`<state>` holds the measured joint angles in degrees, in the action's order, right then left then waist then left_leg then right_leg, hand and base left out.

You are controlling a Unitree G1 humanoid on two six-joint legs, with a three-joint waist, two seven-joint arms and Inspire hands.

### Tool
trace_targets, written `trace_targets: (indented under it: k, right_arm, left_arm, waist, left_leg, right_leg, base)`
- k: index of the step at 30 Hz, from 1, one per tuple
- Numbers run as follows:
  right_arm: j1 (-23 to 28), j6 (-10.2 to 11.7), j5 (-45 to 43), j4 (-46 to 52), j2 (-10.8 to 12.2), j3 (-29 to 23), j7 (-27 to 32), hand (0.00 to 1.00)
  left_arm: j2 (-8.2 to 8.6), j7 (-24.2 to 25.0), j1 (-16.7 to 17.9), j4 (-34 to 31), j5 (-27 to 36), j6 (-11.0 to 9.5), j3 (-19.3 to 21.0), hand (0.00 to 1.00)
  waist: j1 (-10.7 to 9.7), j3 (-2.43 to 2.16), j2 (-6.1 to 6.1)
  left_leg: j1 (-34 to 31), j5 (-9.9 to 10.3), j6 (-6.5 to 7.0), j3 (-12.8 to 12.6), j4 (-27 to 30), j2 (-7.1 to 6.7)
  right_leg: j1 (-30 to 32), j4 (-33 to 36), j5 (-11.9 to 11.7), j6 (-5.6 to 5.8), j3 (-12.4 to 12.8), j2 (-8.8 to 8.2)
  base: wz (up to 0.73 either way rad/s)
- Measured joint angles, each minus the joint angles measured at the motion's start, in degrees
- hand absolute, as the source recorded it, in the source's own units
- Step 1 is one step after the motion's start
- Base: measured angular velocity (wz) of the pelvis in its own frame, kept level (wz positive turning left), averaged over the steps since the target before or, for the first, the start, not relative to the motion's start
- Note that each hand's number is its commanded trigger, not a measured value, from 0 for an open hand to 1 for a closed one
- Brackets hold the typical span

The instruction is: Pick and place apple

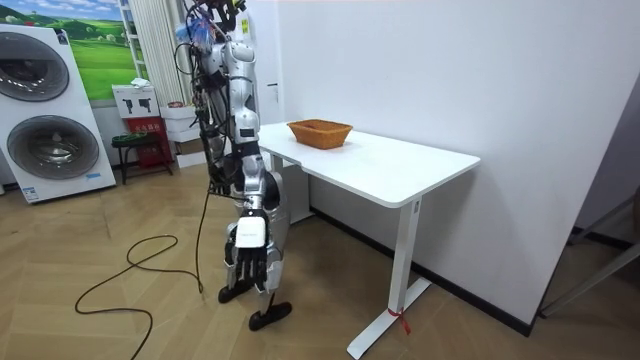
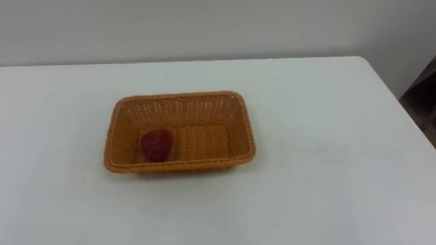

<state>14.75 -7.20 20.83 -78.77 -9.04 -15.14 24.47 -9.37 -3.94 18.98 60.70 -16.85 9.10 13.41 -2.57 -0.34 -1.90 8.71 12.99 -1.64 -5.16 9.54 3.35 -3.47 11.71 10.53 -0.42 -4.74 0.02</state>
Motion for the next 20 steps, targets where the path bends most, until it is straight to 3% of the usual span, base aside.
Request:
trace_targets:
  k: [5,11,20]
  right_arm:
    - [-2.6,-1.7,-6.2,0.9,-0.1,4.6,-3.4,0.0]
    - [-3.4,-2.7,-12.2,3.7,-0.1,7.9,-8.0,0.0]
    - [-3.5,-2.7,-21.3,5.9,0.2,15.8,-11.6,0.0]
  left_arm:
    - [0.38,0.1,-0.5,0.0,0.0,1.4,-3.1,0.0]
    - [1.72,1.0,-0.5,0.0,-0.1,2.6,-3.2,0.0]
    - [1.77,2.0,-1.4,-0.1,0.0,2.2,-8.9,0.0]
  waist:
    - [0.9,0.08,0.88]
    - [1.5,0.26,2.04]
    - [1.6,0.3,1.87]
  left_leg:
    - [0.0,0.3,0.26,0.0,-0.5,-0.01]
    - [-0.4,0.3,0.27,0.1,-0.1,-0.02]
    - [0.0,0.3,0.27,0.6,0.1,-0.25]
  right_leg:
    - [0.2,-0.1,-0.5,0.08,0.0,0.1]
    - [0.3,0.1,-0.4,0.07,-0.2,0.05]
    - [-0.6,0.1,0.0,0.15,-1.2,-0.31]
  base:
    - [-0.02]
    - [0.0]
    - [0.03]
